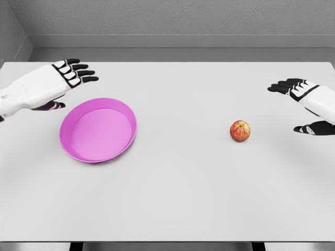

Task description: Put the apple on the plate with both arms

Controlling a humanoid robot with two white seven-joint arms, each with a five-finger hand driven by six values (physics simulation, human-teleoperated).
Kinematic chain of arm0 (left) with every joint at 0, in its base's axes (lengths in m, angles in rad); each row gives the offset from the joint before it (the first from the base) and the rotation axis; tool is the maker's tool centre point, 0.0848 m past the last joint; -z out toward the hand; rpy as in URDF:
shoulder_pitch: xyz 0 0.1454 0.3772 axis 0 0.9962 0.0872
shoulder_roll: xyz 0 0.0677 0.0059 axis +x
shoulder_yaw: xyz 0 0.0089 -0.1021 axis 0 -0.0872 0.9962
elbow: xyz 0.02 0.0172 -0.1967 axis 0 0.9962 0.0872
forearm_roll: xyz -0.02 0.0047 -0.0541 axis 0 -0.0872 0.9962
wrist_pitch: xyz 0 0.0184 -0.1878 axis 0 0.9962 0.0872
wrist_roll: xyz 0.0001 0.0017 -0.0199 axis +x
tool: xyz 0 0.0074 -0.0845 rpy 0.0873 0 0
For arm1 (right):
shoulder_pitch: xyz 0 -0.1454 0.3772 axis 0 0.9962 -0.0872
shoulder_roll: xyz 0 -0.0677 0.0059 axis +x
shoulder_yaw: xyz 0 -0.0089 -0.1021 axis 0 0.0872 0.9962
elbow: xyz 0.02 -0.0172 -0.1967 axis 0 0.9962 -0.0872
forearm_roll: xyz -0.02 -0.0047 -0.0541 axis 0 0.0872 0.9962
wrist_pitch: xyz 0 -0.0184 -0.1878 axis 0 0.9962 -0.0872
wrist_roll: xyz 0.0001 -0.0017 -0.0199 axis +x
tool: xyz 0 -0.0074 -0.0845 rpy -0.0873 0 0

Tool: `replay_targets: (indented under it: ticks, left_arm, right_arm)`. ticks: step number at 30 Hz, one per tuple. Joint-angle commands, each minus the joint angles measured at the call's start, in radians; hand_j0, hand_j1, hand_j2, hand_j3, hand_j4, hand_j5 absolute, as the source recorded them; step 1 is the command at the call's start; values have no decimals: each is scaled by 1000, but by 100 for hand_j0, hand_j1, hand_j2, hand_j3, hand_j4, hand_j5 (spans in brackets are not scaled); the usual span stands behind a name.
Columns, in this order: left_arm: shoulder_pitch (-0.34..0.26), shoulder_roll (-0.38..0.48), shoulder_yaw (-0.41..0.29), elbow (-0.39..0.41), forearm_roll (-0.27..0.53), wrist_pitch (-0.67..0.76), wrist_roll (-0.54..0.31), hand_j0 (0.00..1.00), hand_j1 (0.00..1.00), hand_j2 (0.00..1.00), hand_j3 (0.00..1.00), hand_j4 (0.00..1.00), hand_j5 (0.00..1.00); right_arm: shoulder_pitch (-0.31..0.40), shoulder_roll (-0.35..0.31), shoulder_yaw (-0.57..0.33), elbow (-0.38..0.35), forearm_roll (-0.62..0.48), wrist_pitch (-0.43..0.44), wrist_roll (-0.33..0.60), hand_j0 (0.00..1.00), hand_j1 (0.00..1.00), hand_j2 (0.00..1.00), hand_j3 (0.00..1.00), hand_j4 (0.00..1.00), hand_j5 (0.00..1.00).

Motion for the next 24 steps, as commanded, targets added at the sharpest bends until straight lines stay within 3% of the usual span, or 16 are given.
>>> replay_targets:
  ticks: [1,4,7,10,13,18,24]
  left_arm:
    - [0,3,0,0,6,0,-2,100,100,100,100,100,100]
    - [0,3,0,0,6,0,-2,100,100,100,100,100,100]
    - [0,1,0,0,6,0,-2,100,100,100,100,100,100]
    - [-2,1,1,0,6,0,-2,100,100,100,100,100,100]
    - [-2,1,1,0,6,0,-2,100,100,100,100,100,100]
    - [-2,1,1,0,6,0,-2,100,100,100,100,100,100]
    - [-2,1,1,0,5,0,-2,100,100,100,100,100,100]
  right_arm:
    - [0,-1,0,-1,-5,1,-1,100,100,100,100,100,100]
    - [0,0,15,1,-10,13,-4,100,100,100,100,100,100]
    - [-2,8,57,4,-11,160,-4,100,100,100,100,100,100]
    - [-24,9,86,1,-10,175,36,100,100,100,100,100,100]
    - [-139,51,169,1,-10,183,153,100,100,100,100,100,100]
    - [-360,152,417,3,-7,335,312,100,100,100,100,100,100]
    - [-394,157,436,4,-7,379,361,100,100,100,100,100,100]
